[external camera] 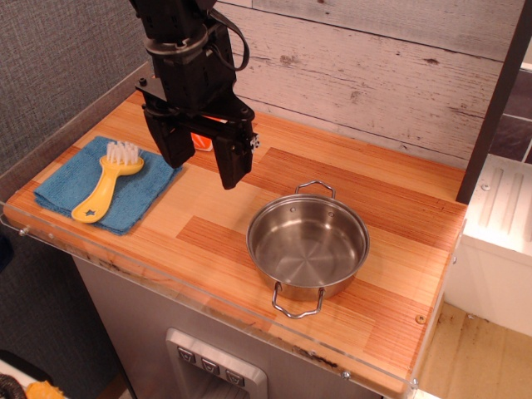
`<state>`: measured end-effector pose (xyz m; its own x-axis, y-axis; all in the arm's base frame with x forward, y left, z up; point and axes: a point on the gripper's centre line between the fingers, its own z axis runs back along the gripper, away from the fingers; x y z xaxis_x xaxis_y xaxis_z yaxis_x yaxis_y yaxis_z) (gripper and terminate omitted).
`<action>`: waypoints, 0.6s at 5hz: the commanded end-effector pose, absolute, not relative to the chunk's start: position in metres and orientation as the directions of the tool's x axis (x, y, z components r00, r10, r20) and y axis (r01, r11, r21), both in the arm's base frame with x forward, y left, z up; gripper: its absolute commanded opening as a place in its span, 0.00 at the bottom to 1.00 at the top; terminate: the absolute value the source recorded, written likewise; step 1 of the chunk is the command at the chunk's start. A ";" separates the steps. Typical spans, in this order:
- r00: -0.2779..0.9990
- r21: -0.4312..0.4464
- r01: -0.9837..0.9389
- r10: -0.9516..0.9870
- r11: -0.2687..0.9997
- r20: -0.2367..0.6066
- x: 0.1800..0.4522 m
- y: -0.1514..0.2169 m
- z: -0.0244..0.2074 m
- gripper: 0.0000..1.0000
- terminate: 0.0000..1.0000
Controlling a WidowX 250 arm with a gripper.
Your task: Put the brush to the right of the sushi.
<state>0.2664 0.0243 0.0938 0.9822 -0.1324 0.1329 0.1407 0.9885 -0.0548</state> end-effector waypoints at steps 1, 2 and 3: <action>0.982 -0.055 0.141 -0.132 0.989 0.133 0.266 0.024 0.094 1.00 0.00; 0.975 -0.031 0.160 -0.153 0.987 0.161 0.267 0.021 0.108 1.00 0.00; 0.980 -0.003 0.114 -0.112 0.993 0.162 0.262 0.058 0.116 1.00 0.00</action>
<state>0.2564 0.0588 0.1019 0.9887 -0.1033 0.1089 0.1062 0.9941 -0.0207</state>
